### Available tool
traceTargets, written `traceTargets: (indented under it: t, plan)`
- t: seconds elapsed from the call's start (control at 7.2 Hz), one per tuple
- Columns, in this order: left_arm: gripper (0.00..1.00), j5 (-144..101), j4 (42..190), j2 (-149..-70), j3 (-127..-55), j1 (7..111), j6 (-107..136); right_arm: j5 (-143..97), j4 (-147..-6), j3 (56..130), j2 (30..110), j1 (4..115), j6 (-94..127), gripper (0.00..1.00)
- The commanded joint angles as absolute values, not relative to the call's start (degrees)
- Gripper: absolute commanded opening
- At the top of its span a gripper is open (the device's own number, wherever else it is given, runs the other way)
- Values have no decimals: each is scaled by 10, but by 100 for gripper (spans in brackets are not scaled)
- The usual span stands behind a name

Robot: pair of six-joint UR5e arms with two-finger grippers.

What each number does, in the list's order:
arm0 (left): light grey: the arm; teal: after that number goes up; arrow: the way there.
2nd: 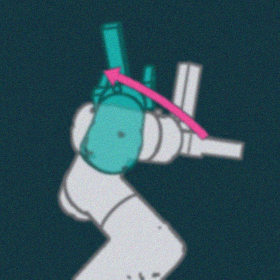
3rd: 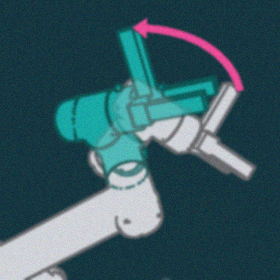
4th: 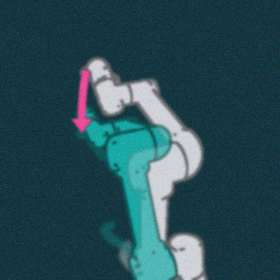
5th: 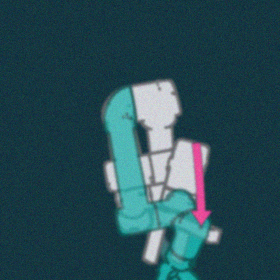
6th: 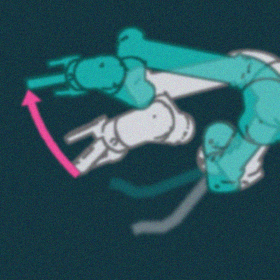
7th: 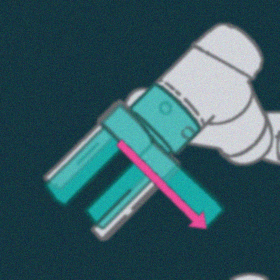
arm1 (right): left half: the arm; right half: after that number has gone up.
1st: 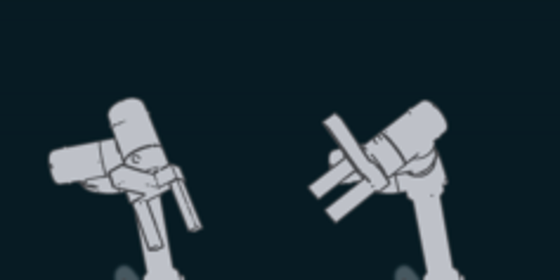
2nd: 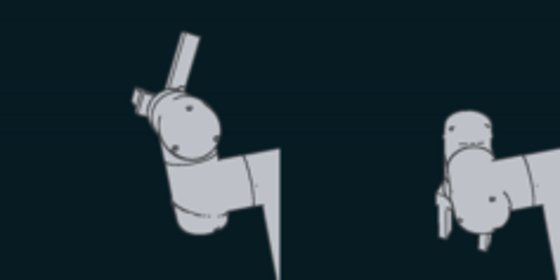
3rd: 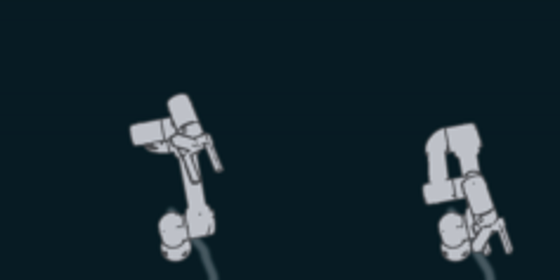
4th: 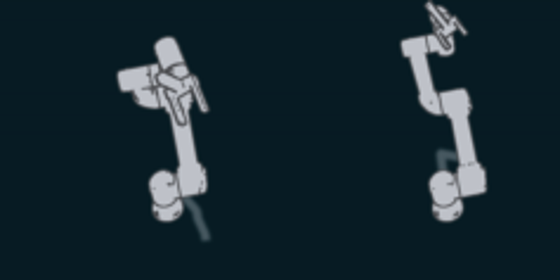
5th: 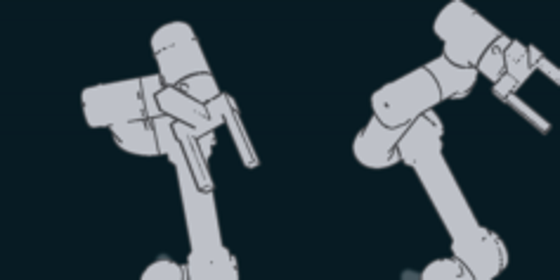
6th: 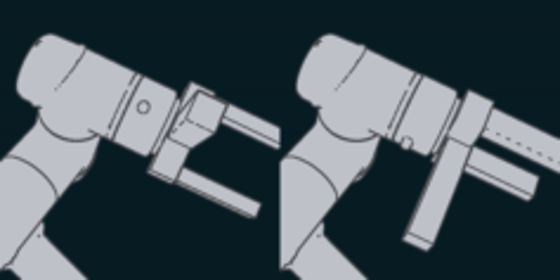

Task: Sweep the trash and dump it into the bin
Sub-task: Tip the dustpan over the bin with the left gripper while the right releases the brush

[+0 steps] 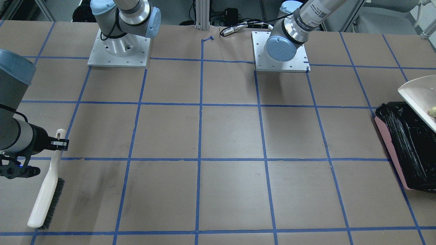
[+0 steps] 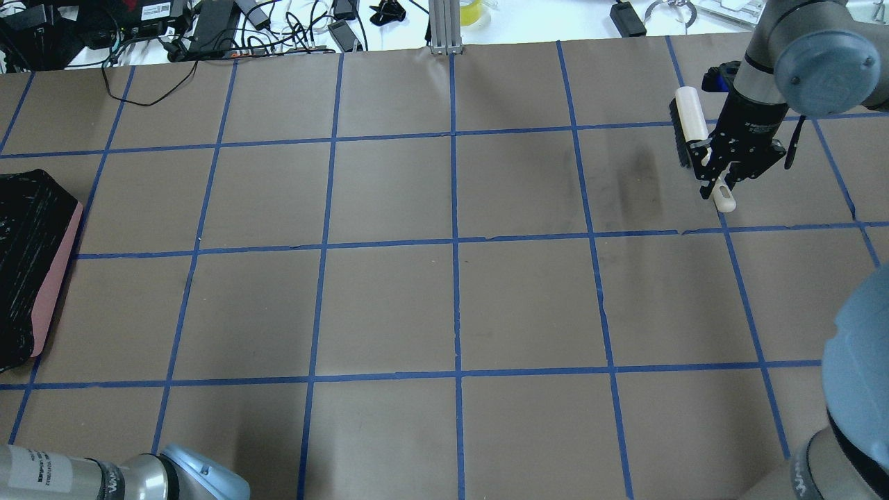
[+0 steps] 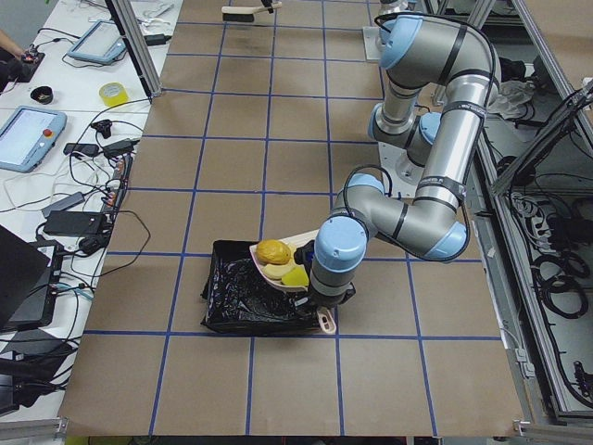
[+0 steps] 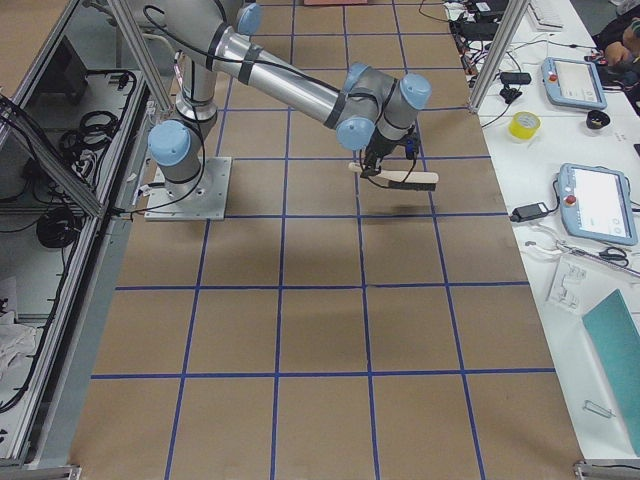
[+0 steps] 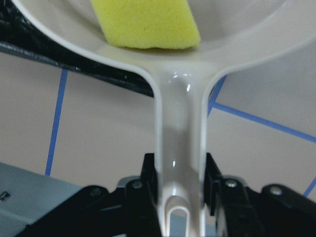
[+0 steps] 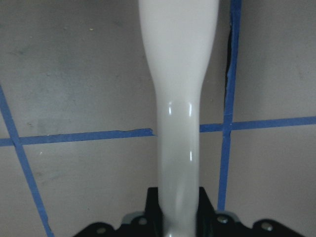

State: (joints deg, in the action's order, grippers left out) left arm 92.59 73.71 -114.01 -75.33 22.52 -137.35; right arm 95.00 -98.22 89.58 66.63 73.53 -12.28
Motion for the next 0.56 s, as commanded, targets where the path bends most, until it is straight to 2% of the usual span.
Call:
traceTargets:
  t: [0.0,0.28,0.42]
  plan:
    - [0,975,732,-1159,-722,221,-1325,959,-1007,897,647,716,-148,0]
    - [0,1028,686,-1154,-739,235,-1278,957,-1008,903,642,710,-149,0]
    - [0,1095,684,-1145,-744,277,-1272,955,-1007,910,642,710,-151,0]
